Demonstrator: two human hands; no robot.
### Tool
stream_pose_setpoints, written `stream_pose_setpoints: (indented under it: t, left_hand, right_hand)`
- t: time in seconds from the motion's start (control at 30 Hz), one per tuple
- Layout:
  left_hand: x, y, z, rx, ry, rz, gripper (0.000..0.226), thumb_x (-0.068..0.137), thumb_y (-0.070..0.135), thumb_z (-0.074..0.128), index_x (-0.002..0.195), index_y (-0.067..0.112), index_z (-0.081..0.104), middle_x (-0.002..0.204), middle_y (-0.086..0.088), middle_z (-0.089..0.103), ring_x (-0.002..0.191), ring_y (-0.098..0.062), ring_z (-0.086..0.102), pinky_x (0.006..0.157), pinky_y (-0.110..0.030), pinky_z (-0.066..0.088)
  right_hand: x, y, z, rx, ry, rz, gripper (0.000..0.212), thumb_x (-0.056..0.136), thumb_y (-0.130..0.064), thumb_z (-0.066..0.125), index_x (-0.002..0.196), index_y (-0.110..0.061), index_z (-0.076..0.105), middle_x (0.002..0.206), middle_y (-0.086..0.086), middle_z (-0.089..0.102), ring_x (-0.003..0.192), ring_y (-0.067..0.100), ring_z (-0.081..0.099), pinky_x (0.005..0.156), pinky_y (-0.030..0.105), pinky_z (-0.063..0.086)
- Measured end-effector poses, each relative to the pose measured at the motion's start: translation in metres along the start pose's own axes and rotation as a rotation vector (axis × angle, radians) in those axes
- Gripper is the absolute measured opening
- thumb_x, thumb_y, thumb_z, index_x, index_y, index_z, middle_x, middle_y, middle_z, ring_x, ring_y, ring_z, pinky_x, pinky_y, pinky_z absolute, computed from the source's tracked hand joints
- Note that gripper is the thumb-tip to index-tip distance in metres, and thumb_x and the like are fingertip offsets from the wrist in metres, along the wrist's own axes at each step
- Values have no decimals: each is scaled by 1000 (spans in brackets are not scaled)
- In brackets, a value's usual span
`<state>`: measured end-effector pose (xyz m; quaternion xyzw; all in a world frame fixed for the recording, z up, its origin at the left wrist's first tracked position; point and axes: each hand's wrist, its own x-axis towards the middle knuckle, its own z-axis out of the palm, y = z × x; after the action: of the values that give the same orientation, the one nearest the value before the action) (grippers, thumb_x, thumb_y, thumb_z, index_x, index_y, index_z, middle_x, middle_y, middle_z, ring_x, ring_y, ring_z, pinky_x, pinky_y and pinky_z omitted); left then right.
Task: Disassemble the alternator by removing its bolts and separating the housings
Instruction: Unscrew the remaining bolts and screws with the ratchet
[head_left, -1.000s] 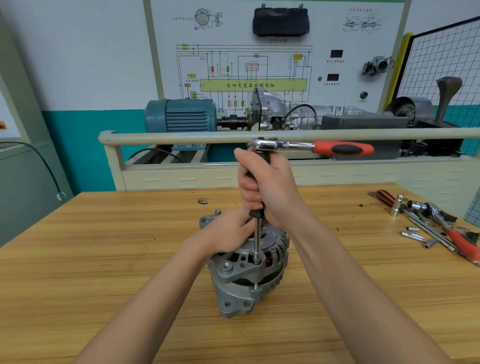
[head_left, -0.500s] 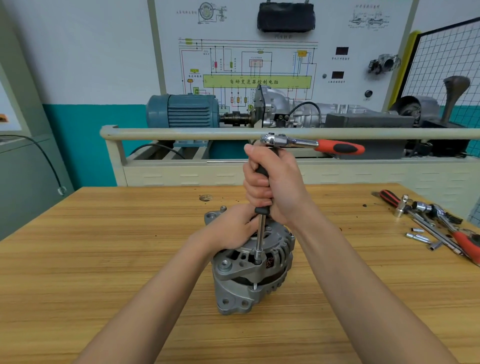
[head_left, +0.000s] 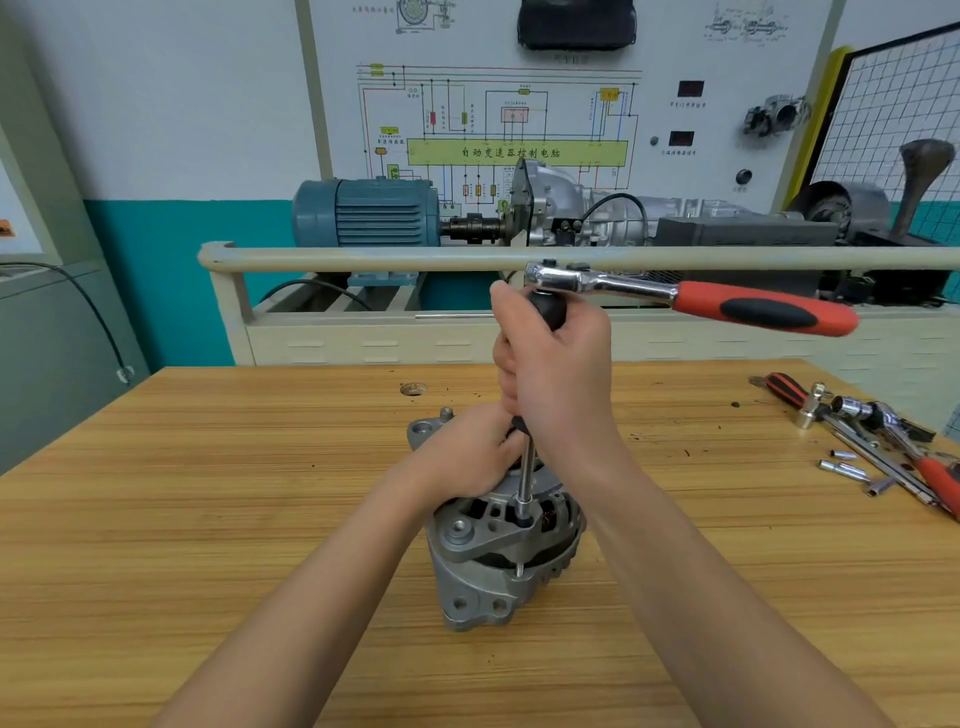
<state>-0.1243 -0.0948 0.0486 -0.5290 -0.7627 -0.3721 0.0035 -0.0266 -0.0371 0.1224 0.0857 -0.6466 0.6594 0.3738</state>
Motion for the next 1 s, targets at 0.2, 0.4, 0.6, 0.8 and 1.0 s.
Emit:
stream_pose_setpoints:
  t: [0.2, 0.4, 0.6, 0.8, 1.0]
  left_hand:
    - [0, 3, -1, 53, -15, 5, 23, 78, 21, 32, 56, 28, 31, 50, 13, 41, 53, -11, 40, 52, -29, 29]
    - [-1, 2, -3, 6, 2, 67, 23, 91, 10, 41, 74, 24, 48, 69, 0, 51, 68, -23, 49, 65, -36, 41]
    - [0, -2, -3, 11, 22, 127, 29, 94, 0, 41, 69, 10, 49, 64, -13, 50, 61, -30, 46, 57, -45, 39]
    - [2, 0, -3, -34, 7, 177, 37, 90, 6, 39, 63, 31, 33, 59, 8, 36, 57, -4, 32, 53, -30, 29]
    - [-1, 3, -3, -112, 32, 143, 42, 88, 4, 43, 63, 36, 33, 58, 20, 34, 53, 12, 44, 50, -5, 30]
  right_hand:
    - [3, -5, -5, 68, -79, 143, 48, 94, -12, 56, 53, -17, 31, 43, -4, 24, 34, 8, 17, 36, 14, 18]
    - [18, 2, -12, 222, -321, 288, 50, 102, -15, 42, 53, -16, 32, 41, -7, 22, 29, 5, 16, 35, 9, 18]
    - [25, 4, -8, 238, -460, 331, 43, 98, -8, 44, 56, -14, 35, 39, -6, 23, 28, 5, 16, 37, 8, 20]
    - [29, 9, -11, 379, -639, 353, 38, 90, -11, 45, 53, -17, 39, 37, -9, 27, 27, 1, 19, 36, 6, 21]
    - [38, 17, -9, 594, -932, 402, 36, 85, -12, 62, 56, -19, 41, 42, -6, 24, 29, 2, 22, 35, 5, 25]
